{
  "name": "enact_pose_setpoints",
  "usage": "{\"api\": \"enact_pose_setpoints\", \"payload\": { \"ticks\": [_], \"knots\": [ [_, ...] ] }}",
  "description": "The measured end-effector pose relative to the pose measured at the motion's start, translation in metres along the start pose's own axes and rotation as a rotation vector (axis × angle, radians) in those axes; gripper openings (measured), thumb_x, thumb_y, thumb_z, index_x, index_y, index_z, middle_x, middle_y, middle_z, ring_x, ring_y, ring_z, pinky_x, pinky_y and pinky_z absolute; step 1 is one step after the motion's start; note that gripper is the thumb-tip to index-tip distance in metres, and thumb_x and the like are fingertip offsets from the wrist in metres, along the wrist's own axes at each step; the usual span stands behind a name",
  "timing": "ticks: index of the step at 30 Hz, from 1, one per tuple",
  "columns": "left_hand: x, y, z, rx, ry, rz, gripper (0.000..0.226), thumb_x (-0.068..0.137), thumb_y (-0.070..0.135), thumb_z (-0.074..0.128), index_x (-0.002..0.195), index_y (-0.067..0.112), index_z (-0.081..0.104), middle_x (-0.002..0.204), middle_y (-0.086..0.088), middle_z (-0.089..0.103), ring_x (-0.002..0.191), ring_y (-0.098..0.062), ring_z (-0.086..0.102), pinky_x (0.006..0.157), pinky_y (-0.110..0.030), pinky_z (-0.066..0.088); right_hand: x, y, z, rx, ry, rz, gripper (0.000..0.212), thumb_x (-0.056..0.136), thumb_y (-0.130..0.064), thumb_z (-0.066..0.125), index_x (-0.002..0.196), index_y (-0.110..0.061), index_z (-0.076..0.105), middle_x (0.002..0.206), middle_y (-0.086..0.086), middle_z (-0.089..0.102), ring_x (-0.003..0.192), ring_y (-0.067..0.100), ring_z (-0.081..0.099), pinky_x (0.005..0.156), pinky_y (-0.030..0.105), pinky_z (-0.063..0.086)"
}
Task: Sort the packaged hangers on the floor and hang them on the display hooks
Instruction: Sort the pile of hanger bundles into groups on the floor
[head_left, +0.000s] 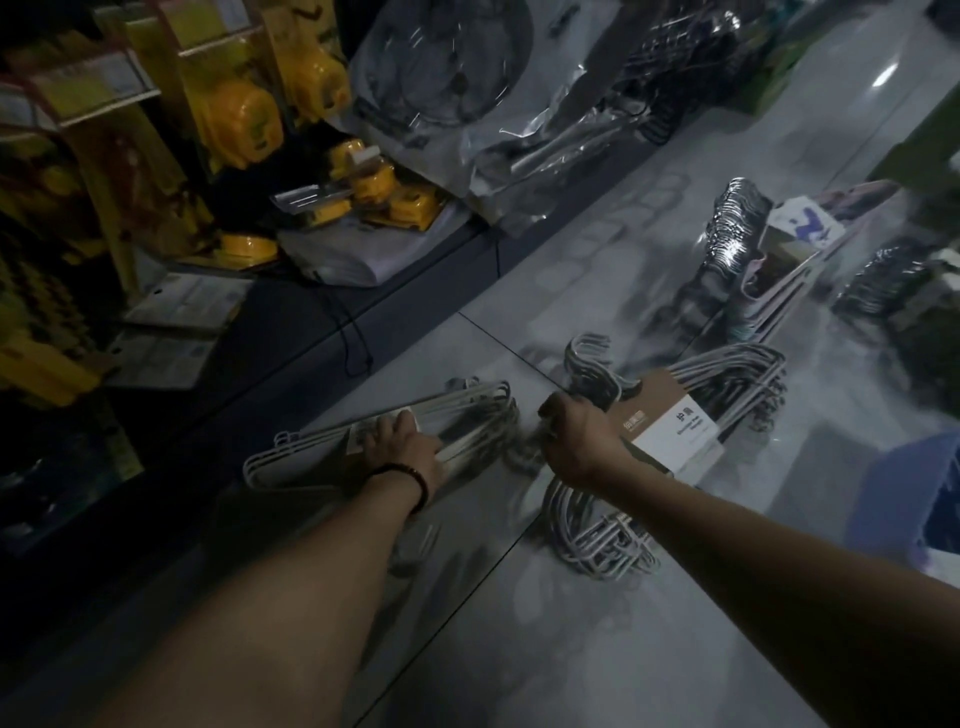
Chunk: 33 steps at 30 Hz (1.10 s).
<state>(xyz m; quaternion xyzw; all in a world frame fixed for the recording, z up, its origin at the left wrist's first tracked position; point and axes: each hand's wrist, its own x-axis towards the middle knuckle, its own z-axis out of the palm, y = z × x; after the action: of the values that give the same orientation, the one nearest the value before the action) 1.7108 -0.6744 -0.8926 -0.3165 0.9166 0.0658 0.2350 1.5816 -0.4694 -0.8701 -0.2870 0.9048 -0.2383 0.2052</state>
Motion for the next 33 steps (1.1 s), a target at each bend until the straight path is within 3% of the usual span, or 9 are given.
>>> {"api": "enact_pose_setpoints", "payload": {
  "ticks": [5, 8, 12, 14, 18, 21, 24, 28, 33],
  "knots": [
    [0.013, 0.003, -0.065, -0.035, -0.119, 0.069, 0.047, 0.091, 0.061, 0.055, 0.131, 0.037, 0.063, 0.148, -0.008, 0.034, 0.137, -0.038, 0.036, 0.115, -0.05, 0.039, 0.009, 0.002, -0.016, 0.115, 0.059, 0.048, 0.048, 0.088, -0.02, 0.065, 0.136, -0.014, 0.056, 0.134, 0.015, 0.059, 0.113, 0.031, 0.062, 0.09, 0.035, 0.052],
    [0.01, 0.003, -0.125, -0.075, -0.158, 0.235, 0.038, 0.097, 0.055, 0.056, 0.099, 0.018, 0.065, 0.12, -0.011, 0.06, 0.101, -0.028, 0.059, 0.085, -0.034, 0.049, 0.017, 0.001, -0.022, 0.24, 0.056, 0.131, 0.061, 0.089, -0.026, 0.069, 0.144, -0.012, 0.049, 0.136, 0.016, 0.058, 0.117, 0.031, 0.06, 0.096, 0.035, 0.051],
    [-0.015, -0.004, -0.204, -0.297, -0.418, 0.337, 0.051, 0.105, 0.045, 0.052, 0.148, 0.015, 0.051, 0.151, -0.014, 0.051, 0.118, -0.043, 0.059, 0.088, -0.046, 0.051, 0.022, -0.004, -0.036, 0.615, -0.034, 0.096, 0.097, 0.086, -0.03, 0.078, 0.163, -0.019, 0.021, 0.158, 0.016, 0.04, 0.138, 0.034, 0.049, 0.104, 0.046, 0.052],
    [-0.024, -0.007, -0.224, -0.46, -0.594, 0.344, 0.055, 0.098, 0.051, 0.061, 0.145, 0.023, 0.056, 0.147, -0.016, 0.055, 0.107, -0.043, 0.06, 0.089, -0.054, 0.054, 0.018, -0.012, -0.054, 0.794, -0.104, 0.019, 0.108, 0.078, -0.041, 0.085, 0.164, -0.027, 0.021, 0.154, 0.003, 0.044, 0.136, 0.029, 0.053, 0.106, 0.049, 0.053],
    [-0.046, 0.017, -0.259, -0.636, -0.65, 0.436, 0.063, 0.089, 0.041, 0.063, 0.141, 0.007, 0.055, 0.134, -0.016, 0.066, 0.125, -0.034, 0.063, 0.099, -0.068, 0.05, 0.0, -0.024, -0.089, 0.9, -0.188, -0.107, 0.066, 0.086, -0.057, 0.066, 0.144, -0.027, 0.052, 0.135, 0.0, 0.068, 0.124, 0.025, 0.065, 0.108, 0.051, 0.051],
    [-0.055, 0.042, -0.281, -0.635, -0.623, 0.488, 0.064, 0.088, 0.036, 0.06, 0.141, 0.001, 0.052, 0.126, -0.014, 0.068, 0.116, -0.027, 0.067, 0.1, -0.07, 0.048, -0.011, -0.025, -0.106, 0.914, -0.171, -0.125, 0.07, 0.091, -0.068, 0.052, 0.132, -0.012, 0.061, 0.124, 0.012, 0.073, 0.113, 0.03, 0.072, 0.099, 0.049, 0.057],
    [-0.057, 0.066, -0.286, -0.61, -0.62, 0.54, 0.053, 0.091, 0.035, 0.059, 0.135, 0.006, 0.058, 0.116, -0.01, 0.071, 0.108, -0.024, 0.07, 0.1, -0.072, 0.046, -0.024, -0.021, -0.12, 0.816, -0.025, -0.185, 0.064, 0.093, -0.07, 0.053, 0.116, -0.013, 0.067, 0.107, 0.004, 0.076, 0.097, 0.022, 0.074, 0.079, 0.039, 0.061],
    [-0.054, 0.1, -0.292, -0.614, -0.361, 0.543, 0.03, 0.103, 0.041, 0.054, 0.131, 0.029, 0.058, 0.118, -0.005, 0.073, 0.099, -0.024, 0.076, 0.091, -0.054, 0.06, -0.03, 0.0, -0.126, 0.758, 0.329, -0.072, 0.055, 0.102, -0.059, 0.051, 0.093, -0.009, 0.072, 0.082, 0.004, 0.076, 0.073, 0.019, 0.073, 0.065, 0.035, 0.055],
    [-0.026, 0.132, -0.278, -0.448, 0.228, 0.49, 0.044, 0.1, 0.061, 0.05, 0.117, 0.025, 0.068, 0.112, 0.0, 0.071, 0.103, -0.023, 0.067, 0.092, -0.036, 0.054, -0.037, 0.039, -0.121, 0.962, 0.391, 0.285, 0.07, 0.093, -0.073, 0.051, 0.096, -0.006, 0.069, 0.076, 0.007, 0.071, 0.061, 0.019, 0.069, 0.05, 0.028, 0.05]
  ]
}}
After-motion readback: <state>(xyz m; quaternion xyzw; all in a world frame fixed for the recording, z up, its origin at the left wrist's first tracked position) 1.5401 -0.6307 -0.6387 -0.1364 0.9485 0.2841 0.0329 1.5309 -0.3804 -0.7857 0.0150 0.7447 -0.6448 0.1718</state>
